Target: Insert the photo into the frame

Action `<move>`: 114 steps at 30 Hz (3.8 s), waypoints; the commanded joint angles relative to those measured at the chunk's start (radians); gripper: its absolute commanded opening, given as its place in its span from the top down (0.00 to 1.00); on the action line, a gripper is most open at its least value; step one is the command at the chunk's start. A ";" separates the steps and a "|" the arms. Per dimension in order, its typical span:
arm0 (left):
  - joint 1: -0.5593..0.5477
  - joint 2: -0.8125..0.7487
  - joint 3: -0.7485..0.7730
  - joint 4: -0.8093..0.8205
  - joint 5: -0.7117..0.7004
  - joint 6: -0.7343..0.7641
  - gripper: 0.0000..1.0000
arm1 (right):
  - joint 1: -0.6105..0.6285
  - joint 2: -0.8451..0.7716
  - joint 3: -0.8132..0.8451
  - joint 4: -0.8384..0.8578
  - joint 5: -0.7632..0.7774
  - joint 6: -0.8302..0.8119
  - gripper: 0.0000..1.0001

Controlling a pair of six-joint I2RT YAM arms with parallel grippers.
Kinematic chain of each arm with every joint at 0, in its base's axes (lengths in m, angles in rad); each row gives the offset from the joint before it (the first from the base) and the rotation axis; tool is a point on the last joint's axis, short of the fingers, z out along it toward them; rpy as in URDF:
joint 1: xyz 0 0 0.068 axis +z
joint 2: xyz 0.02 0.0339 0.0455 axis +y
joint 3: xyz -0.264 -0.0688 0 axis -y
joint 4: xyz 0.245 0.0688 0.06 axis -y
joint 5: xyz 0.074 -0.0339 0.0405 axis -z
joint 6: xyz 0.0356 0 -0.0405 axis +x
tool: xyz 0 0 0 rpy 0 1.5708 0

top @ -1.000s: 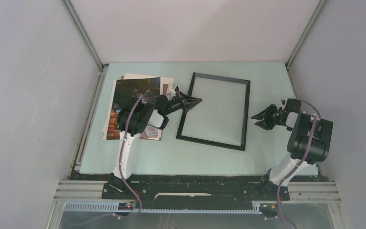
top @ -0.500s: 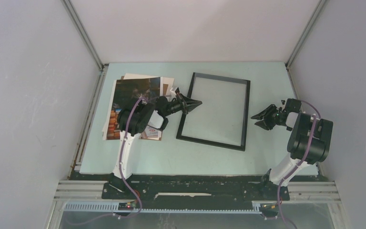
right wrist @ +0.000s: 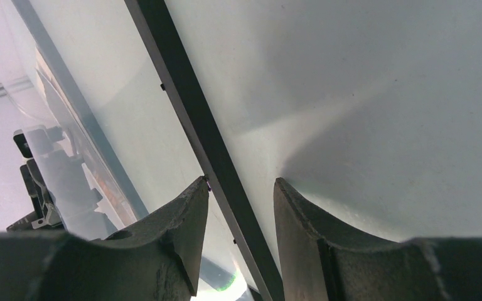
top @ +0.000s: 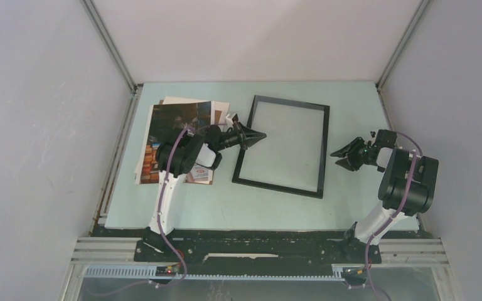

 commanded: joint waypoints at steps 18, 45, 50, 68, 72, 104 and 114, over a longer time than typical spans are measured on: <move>0.027 0.023 0.190 -0.094 0.122 0.073 1.00 | 0.007 0.000 -0.003 0.033 -0.017 0.004 0.49; 0.048 0.017 0.171 -0.085 0.193 0.091 1.00 | 0.007 -0.003 -0.004 0.037 -0.031 0.007 0.49; 0.047 0.019 0.162 -0.071 0.195 0.085 1.00 | 0.009 -0.003 -0.004 0.037 -0.032 0.008 0.49; 0.039 0.055 0.234 -0.162 0.181 0.131 1.00 | 0.013 -0.003 -0.004 0.036 -0.032 0.004 0.49; 0.042 0.042 0.241 -0.223 0.183 0.179 1.00 | 0.015 0.000 -0.004 0.037 -0.034 0.007 0.49; 0.051 -0.153 0.247 -0.902 0.081 0.728 0.65 | 0.027 0.003 -0.004 0.042 -0.046 0.008 0.50; 0.014 -0.180 0.277 -1.030 0.046 0.830 0.58 | 0.030 0.002 -0.004 0.044 -0.051 0.010 0.50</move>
